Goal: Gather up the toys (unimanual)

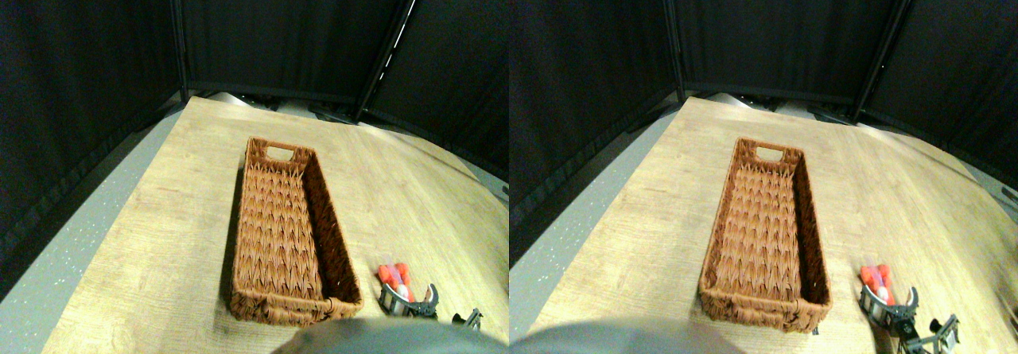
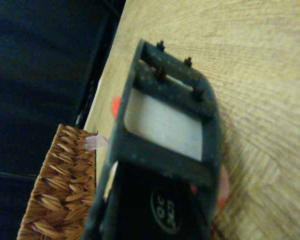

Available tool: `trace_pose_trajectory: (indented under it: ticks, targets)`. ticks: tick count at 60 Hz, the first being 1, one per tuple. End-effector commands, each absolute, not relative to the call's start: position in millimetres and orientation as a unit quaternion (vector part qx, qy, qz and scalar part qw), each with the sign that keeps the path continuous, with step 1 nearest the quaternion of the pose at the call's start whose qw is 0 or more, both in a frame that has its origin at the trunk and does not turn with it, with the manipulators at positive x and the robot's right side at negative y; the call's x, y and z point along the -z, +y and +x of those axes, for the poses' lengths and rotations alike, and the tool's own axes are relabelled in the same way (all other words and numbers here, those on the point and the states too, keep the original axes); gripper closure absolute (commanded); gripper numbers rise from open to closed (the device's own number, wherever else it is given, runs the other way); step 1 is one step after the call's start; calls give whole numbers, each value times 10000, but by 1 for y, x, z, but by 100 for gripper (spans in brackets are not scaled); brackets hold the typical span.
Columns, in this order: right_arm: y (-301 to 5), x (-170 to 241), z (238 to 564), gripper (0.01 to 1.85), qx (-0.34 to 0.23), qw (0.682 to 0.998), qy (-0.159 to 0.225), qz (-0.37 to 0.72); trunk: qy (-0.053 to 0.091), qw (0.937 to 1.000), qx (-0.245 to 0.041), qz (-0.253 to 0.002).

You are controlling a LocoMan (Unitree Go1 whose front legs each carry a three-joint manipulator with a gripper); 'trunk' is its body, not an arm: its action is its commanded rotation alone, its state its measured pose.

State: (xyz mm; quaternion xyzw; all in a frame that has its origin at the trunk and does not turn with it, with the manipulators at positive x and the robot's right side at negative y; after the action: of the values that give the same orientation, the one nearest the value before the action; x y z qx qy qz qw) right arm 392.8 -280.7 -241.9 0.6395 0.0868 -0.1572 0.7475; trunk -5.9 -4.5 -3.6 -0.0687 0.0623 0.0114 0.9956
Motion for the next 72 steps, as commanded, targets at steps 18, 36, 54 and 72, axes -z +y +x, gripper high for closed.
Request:
trace_pose_trajectory:
  ticks: [18, 36, 54, 72]
  targets:
    - [-274, 224, 406, 180, 1669, 7990, -339, 5767, 772, 9940, -151, -762]
    - [-259, 195, 417, 180, 1200, 8079, -270, 5763, 703, 9943, -145, -794]
    - [-227, 152, 432, 180, 694, 8593, -16, 5068, 560, 9936, -272, -941]
    - [-187, 117, 459, 180, 97, 8782, 211, 4778, 401, 9902, -551, -1215]
